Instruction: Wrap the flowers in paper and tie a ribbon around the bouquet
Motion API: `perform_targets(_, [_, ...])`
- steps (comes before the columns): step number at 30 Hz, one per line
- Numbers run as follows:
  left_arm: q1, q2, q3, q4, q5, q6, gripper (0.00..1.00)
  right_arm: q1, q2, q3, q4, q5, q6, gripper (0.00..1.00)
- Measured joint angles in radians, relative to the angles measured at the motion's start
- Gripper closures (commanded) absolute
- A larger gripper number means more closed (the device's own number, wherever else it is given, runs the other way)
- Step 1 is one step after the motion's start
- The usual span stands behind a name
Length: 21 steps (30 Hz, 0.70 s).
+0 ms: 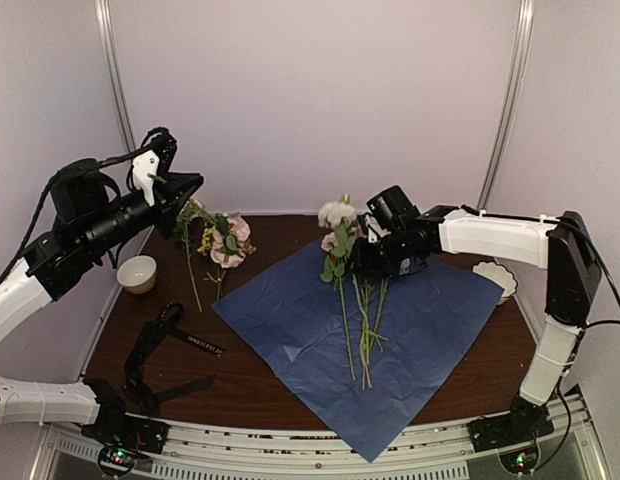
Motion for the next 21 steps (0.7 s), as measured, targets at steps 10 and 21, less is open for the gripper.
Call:
perform_targets(10, [0.000,0.042,0.002,0.083,0.041,-0.035,1.00,0.026,-0.053,-0.022,0.060,0.037,-0.089,0.45])
perform_targets(21, [-0.026,0.230,0.067,0.288,0.252,-0.371,1.00,0.316,-0.314,-0.079,0.550,0.101,-0.670,0.33])
